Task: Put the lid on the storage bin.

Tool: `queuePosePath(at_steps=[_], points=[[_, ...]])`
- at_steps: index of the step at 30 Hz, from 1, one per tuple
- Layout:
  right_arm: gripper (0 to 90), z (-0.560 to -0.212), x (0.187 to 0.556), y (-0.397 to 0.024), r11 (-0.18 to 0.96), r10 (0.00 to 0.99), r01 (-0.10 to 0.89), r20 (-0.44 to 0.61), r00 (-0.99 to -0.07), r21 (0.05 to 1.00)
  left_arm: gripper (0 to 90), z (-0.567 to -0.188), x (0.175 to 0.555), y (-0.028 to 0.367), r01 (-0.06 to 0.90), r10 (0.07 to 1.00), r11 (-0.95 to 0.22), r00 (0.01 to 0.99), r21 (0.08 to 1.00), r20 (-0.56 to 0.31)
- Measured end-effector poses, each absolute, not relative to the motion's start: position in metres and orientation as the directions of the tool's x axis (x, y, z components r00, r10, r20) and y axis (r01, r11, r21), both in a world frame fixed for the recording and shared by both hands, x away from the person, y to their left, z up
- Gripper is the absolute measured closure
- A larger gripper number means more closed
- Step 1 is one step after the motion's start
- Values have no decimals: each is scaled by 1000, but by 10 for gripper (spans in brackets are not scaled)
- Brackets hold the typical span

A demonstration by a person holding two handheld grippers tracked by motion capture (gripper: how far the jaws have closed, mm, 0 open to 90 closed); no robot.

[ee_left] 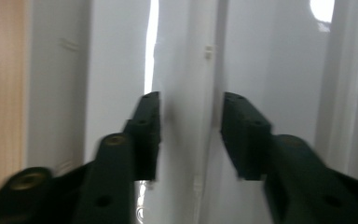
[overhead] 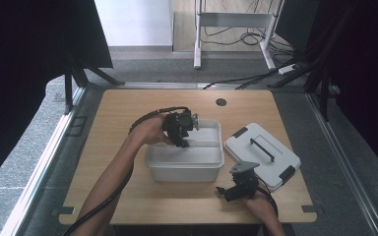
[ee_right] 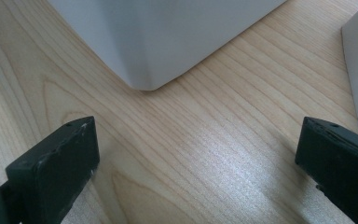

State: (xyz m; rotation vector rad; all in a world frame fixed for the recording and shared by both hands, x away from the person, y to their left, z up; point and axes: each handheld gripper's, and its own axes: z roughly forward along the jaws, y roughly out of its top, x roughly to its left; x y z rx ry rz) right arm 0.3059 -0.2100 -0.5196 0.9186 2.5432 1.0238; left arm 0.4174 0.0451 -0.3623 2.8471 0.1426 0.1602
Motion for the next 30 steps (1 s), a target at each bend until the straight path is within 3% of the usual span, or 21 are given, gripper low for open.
queuePosePath(at_steps=[3, 11, 22, 30], points=[[0, -520, 306, -210, 553, 639, 464, 5, -769, 692, 390, -357, 418, 55, 138, 179, -931, 979, 339, 94], [0, -519, 306, -210, 554, 639, 466, 7, -769, 690, 142, -346, 412, 94, 239, 309, -860, 947, 452, 88], [0, -516, 307, -209, 571, 638, 482, 10, -770, 664, 5, -343, 386, 155, 301, 434, -780, 892, 549, 127], [0, -500, 306, -211, 596, 617, 473, 7, -787, 648, 0, -356, 363, 198, 346, 518, -696, 849, 629, 106]])
